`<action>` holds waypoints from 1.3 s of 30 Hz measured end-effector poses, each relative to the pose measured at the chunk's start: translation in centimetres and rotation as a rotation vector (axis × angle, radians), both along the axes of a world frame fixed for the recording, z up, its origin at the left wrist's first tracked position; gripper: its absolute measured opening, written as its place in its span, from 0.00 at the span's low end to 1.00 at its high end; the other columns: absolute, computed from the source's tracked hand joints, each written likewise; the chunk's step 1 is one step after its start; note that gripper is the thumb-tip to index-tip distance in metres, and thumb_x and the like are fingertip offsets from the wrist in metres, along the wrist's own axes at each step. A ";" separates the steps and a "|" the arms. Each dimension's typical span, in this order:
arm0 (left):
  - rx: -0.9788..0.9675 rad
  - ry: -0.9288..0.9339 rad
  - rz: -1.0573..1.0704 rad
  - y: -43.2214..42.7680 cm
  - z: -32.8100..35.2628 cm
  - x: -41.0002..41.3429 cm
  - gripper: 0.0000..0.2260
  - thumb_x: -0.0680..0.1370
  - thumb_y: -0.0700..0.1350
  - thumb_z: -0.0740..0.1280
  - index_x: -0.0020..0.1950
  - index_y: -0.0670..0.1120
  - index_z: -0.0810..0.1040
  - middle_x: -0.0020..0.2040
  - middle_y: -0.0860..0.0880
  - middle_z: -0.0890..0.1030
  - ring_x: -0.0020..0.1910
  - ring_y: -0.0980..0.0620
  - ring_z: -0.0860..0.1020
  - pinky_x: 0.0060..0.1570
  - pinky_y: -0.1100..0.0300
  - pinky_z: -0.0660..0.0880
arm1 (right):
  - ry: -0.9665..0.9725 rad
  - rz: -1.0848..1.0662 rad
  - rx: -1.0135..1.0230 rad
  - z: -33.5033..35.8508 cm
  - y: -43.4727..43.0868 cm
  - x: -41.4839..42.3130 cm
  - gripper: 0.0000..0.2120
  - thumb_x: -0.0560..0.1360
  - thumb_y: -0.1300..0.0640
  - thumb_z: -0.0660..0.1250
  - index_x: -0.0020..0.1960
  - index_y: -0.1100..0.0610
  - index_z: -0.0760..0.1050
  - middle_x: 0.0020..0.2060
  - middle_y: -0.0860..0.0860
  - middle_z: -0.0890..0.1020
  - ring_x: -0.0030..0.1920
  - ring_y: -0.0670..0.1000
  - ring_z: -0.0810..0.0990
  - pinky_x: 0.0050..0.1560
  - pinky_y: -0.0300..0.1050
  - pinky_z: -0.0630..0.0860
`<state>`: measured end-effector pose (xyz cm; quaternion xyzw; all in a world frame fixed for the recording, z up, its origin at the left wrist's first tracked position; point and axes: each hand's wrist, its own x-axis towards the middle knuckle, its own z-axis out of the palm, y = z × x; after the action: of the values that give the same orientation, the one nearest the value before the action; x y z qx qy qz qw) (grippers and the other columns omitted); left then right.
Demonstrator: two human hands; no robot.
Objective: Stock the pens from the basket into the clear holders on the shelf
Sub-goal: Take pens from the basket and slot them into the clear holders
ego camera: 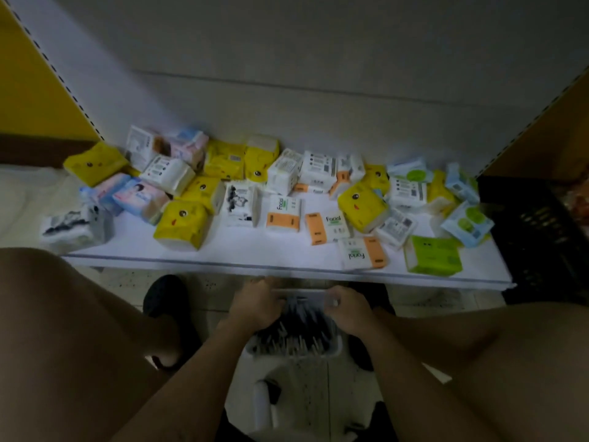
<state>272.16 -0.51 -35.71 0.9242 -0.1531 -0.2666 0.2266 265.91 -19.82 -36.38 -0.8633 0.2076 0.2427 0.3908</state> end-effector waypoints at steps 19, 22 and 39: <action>0.233 0.517 0.462 3.7 -12.5 -1.3 0.21 0.73 0.51 0.71 0.58 0.38 0.74 0.54 0.41 0.79 0.51 0.45 0.79 0.45 0.58 0.76 | 0.403 0.316 -0.105 -10.5 1.7 -0.6 0.09 0.80 0.60 0.60 0.42 0.62 0.72 0.34 0.55 0.71 0.38 0.53 0.72 0.37 0.43 0.68; 0.159 0.538 0.618 3.2 -13.6 -2.0 0.23 0.71 0.50 0.72 0.59 0.39 0.70 0.52 0.42 0.79 0.48 0.45 0.80 0.49 0.52 0.80 | 0.358 0.221 -0.059 -10.9 2.1 -0.2 0.11 0.78 0.60 0.63 0.53 0.68 0.77 0.46 0.62 0.78 0.49 0.58 0.78 0.47 0.45 0.75; 0.015 0.609 0.832 3.0 -14.6 -4.0 0.20 0.74 0.38 0.70 0.61 0.38 0.64 0.53 0.38 0.76 0.45 0.44 0.79 0.36 0.55 0.79 | 0.190 0.365 -0.157 -12.3 6.6 2.3 0.13 0.79 0.57 0.61 0.62 0.57 0.74 0.59 0.56 0.73 0.57 0.59 0.75 0.57 0.48 0.74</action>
<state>268.18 2.49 -50.28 0.7891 0.3023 -0.4120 0.3409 268.17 -13.27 -48.72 -0.8875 0.1020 0.3730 0.2506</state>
